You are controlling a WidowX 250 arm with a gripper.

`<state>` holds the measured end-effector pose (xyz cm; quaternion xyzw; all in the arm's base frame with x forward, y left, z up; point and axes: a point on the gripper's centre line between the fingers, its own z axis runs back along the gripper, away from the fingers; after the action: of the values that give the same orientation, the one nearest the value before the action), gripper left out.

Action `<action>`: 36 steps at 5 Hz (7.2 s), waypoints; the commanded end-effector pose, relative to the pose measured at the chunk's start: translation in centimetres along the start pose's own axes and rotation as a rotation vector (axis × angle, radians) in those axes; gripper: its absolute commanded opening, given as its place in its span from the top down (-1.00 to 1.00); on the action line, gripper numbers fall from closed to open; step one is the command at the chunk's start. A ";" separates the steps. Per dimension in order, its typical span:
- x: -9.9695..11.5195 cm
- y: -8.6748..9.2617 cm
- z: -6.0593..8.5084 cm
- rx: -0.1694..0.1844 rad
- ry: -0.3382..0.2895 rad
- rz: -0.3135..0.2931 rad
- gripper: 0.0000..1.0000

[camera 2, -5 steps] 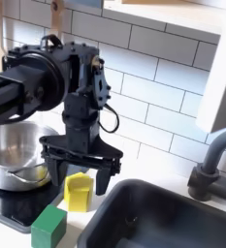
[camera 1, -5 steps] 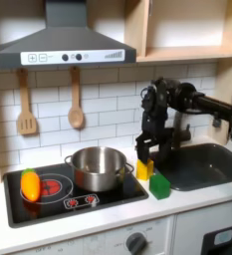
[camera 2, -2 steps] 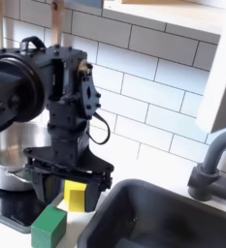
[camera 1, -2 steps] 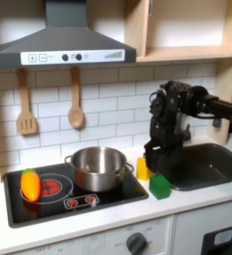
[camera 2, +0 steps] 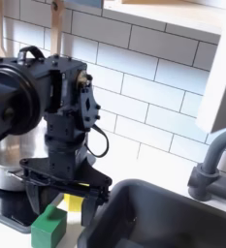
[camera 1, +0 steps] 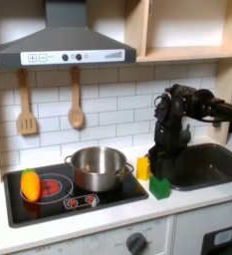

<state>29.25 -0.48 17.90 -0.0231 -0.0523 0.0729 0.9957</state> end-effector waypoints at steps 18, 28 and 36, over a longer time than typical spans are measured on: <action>0.1 1.4 -1.6 0.015 0.050 -0.010 1.00; 5.3 1.2 -0.6 -0.049 -0.049 0.029 1.00; 6.1 0.2 -0.7 -0.024 -0.017 -0.009 1.00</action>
<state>35.31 0.54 17.82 -0.0338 -0.0607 0.0668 0.9953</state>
